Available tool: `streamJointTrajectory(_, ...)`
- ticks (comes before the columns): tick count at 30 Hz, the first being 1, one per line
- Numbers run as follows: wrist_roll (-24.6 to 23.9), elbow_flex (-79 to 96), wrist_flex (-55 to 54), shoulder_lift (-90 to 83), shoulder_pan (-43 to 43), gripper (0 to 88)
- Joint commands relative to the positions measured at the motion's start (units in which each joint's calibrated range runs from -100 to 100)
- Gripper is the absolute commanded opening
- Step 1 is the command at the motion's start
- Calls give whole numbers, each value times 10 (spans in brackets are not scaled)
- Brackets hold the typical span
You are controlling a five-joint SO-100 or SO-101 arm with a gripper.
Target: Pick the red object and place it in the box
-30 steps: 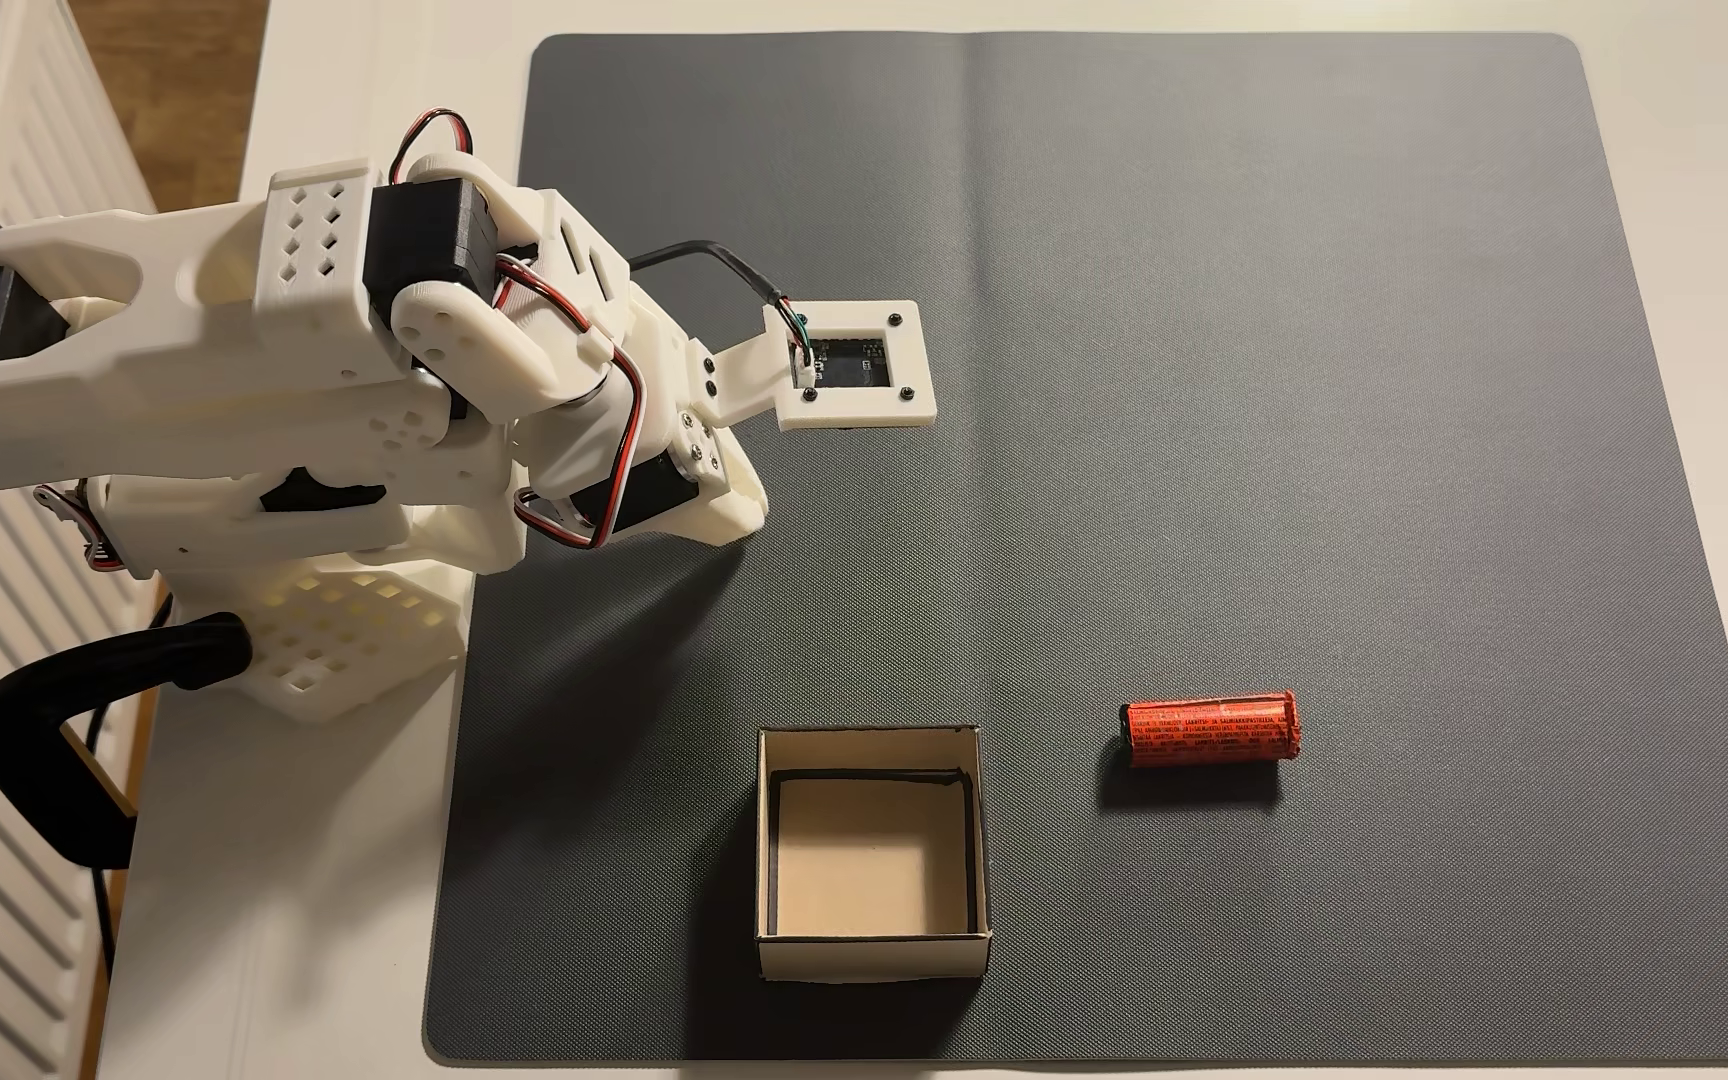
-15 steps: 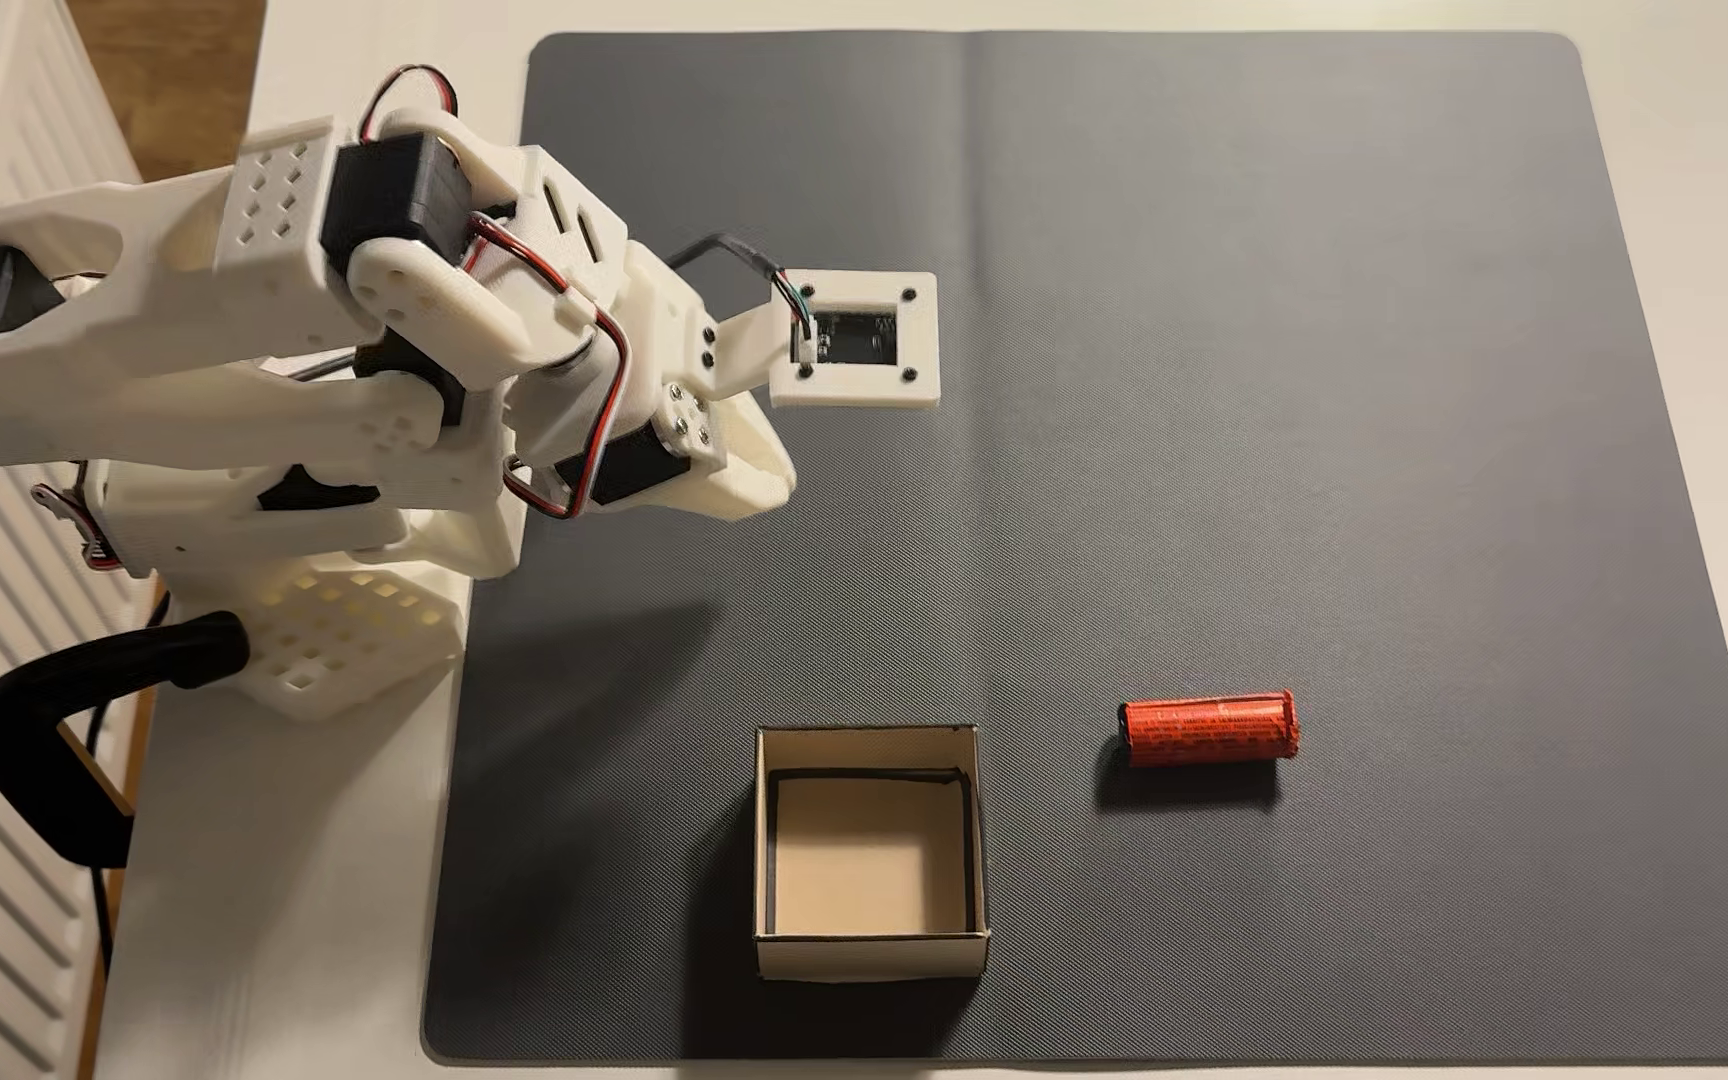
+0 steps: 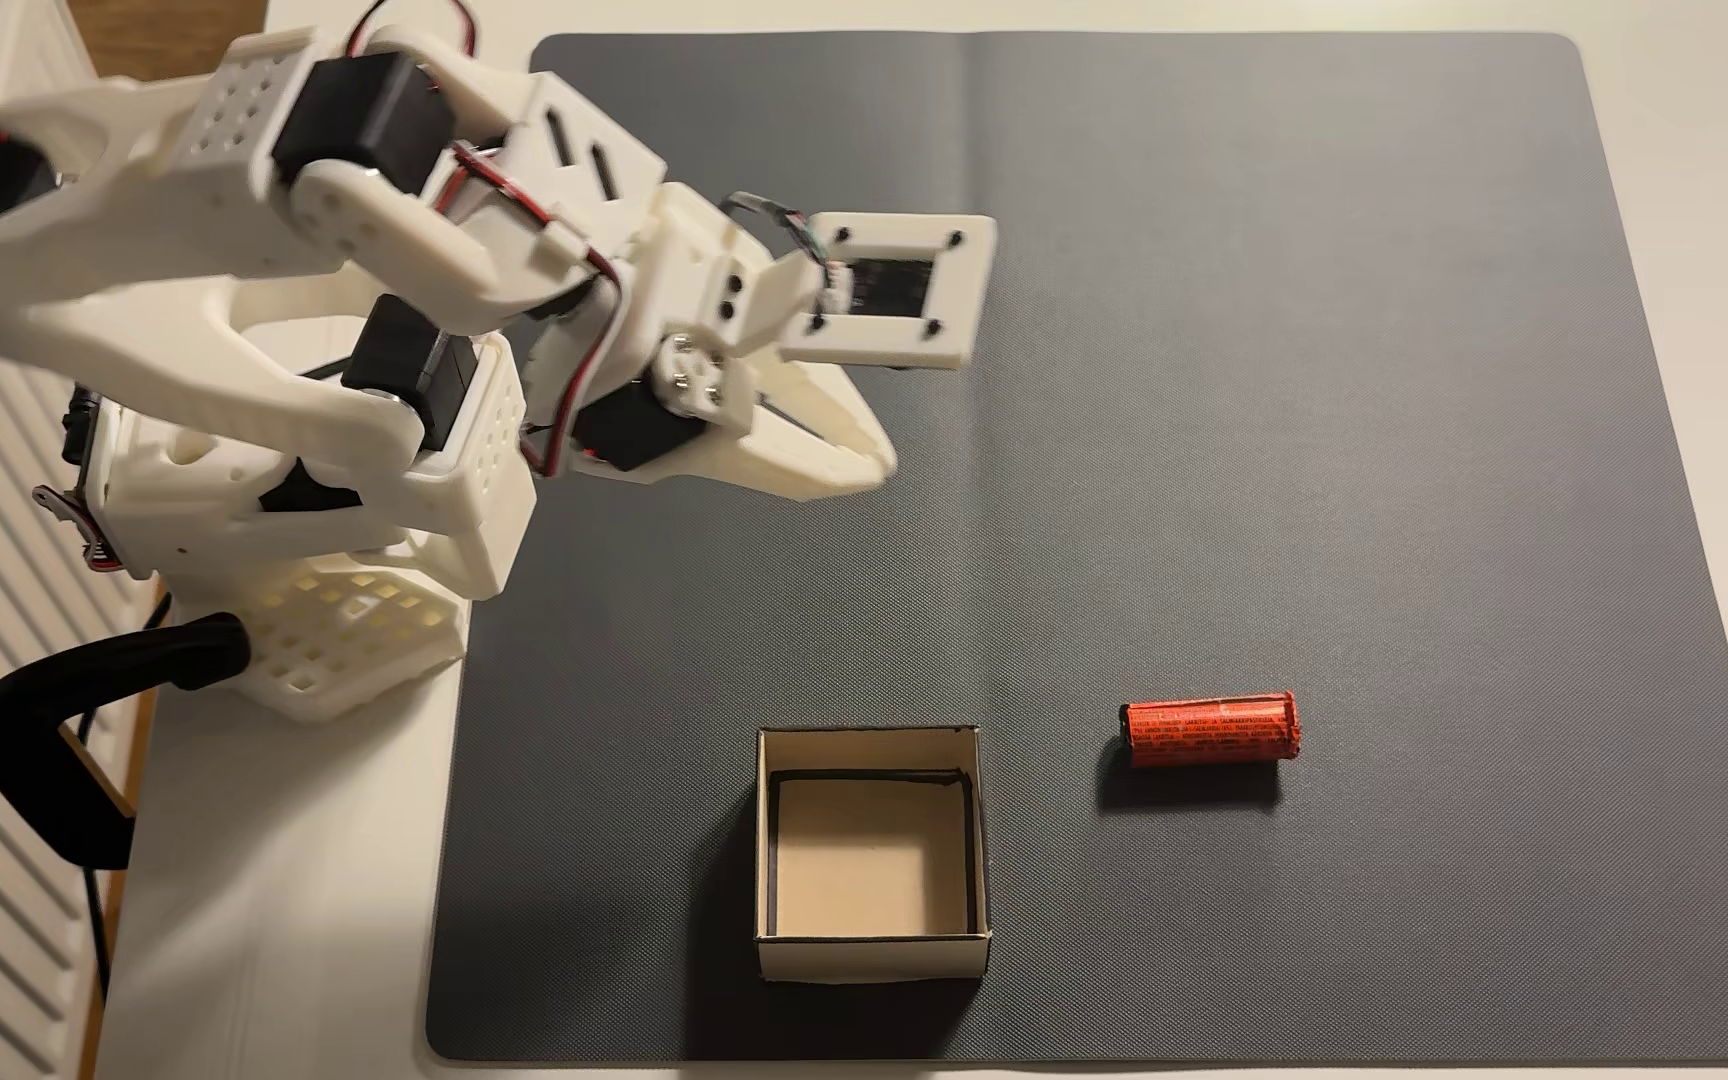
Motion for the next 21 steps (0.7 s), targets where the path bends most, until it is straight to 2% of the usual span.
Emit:
streamJointTrajectory(1, 2, -102, -86, 178, 1, 10)
streamJointTrajectory(5, 3, -188, -132, 327, -4, 32)
streamJointTrajectory(14, 14, -294, -171, 527, -16, 296)
streamJointTrajectory(17, 26, -293, -215, 567, -16, 329)
streamJointTrajectory(21, 26, -294, -256, 609, -13, 327)
